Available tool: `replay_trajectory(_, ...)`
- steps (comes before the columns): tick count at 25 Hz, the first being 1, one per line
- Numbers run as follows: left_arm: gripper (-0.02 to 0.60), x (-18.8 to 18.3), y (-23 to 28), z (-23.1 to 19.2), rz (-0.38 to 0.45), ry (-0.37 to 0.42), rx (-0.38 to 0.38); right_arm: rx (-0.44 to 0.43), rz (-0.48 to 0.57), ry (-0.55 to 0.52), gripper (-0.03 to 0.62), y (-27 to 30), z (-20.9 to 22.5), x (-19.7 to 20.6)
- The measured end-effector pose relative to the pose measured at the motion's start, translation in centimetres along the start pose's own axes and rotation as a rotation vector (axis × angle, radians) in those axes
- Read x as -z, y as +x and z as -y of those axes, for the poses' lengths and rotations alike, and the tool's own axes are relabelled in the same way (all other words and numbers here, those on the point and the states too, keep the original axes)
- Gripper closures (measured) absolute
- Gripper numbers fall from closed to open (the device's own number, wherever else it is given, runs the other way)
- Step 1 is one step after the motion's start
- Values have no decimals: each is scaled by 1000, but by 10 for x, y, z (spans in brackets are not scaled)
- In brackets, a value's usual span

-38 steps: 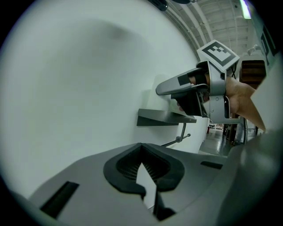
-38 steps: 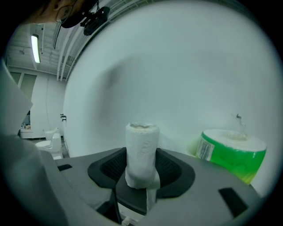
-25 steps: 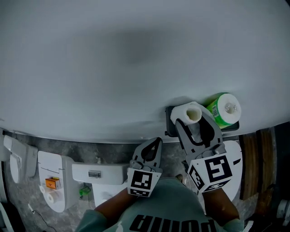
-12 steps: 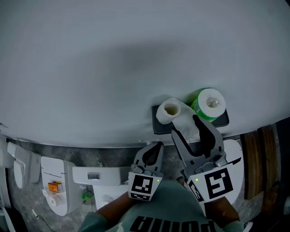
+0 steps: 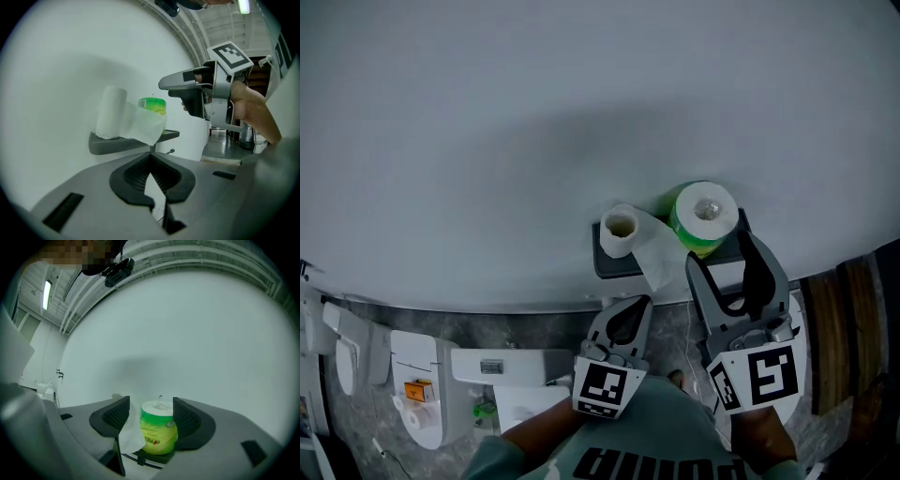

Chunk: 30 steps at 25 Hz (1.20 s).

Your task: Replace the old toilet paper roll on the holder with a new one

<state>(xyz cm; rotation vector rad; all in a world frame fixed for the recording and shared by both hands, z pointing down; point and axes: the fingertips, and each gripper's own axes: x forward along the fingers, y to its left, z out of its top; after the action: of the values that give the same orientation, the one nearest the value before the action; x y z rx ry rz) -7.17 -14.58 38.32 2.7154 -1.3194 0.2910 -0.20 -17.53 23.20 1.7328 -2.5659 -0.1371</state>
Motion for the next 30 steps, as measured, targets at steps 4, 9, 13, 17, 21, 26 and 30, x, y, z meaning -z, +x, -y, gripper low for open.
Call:
replay_trajectory(4, 577, -2, 9, 10, -2, 16, 6, -11, -31, 13, 287, 5, 12, 14)
replay_trajectory(9, 577, -7, 17, 15, 2, 42, 3, -62, -57, 60, 218, 16, 15, 30)
replay_trajectory(13, 577, -7, 21, 18, -18, 36, 5, -85, -69, 89, 197, 27, 16, 36)
replay_trajectory(17, 577, -7, 23, 17, -20, 38, 2, -85, -68, 91, 196, 37, 21, 37)
replay_trajectory(21, 577, -8, 26, 15, -24, 36, 0, -80, -77, 81, 180, 45, 25, 39)
replay_trajectory(26, 577, -5, 32, 10, -18, 42, -1, -68, -99, 75, 180, 55, 31, 49)
replay_trajectory(30, 577, -4, 36, 11, -24, 36, 9, -74, -98, 70, 175, 59, 30, 49)
